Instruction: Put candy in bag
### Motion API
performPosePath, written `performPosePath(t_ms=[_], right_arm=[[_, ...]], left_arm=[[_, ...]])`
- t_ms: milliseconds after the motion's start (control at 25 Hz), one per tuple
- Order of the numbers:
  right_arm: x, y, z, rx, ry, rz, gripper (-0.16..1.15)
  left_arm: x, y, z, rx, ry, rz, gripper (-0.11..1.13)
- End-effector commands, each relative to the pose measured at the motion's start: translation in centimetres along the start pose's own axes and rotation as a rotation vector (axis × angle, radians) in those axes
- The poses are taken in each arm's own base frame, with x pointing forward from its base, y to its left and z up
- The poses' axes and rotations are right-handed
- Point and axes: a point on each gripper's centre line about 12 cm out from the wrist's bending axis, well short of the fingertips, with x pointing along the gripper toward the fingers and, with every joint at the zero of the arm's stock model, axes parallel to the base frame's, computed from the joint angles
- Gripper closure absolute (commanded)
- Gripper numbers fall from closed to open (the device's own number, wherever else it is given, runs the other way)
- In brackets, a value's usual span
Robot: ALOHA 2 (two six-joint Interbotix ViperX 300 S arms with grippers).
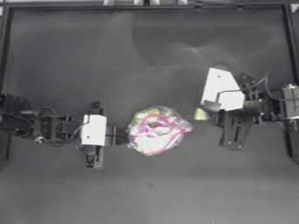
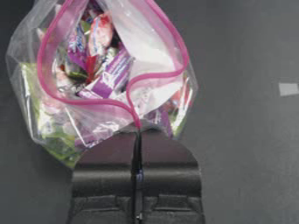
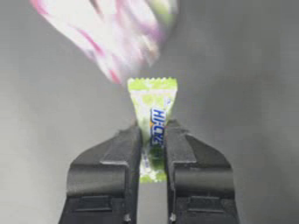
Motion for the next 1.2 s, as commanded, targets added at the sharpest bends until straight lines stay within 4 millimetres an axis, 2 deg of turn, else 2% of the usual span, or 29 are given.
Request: performPosePath(t_ms=[40, 280, 560, 920, 1200], right_arm=[[-0.9, 1.3, 2.7, -0.033, -0.097, 0.030, 0.54], [0.7, 2.9, 5.1, -0.088, -0.119, 0.034, 0.54], [3.3, 4.0, 6.3, -0.119, -0.172, 0.064, 0.54], [6.8, 3.3, 6.3, -0.105, -0.140, 0.049, 0.54], [8.7, 2.5, 6.5, -0.105, -0.143, 0.038, 0.54]], left_arm=[[0.0, 0.3, 1.8, -0.002, -0.053, 0.008, 0.93], [0.1, 0.0, 1.8, 0.002, -0.053, 0.002, 0.93], [0.1, 0.0, 1.7, 0.001, -0.051, 0.001, 0.93], [0.1, -0.2, 1.8, 0.003, -0.053, -0.003, 0.93], [0.1, -0.2, 1.8, 0.003, -0.052, -0.003, 0.93]])
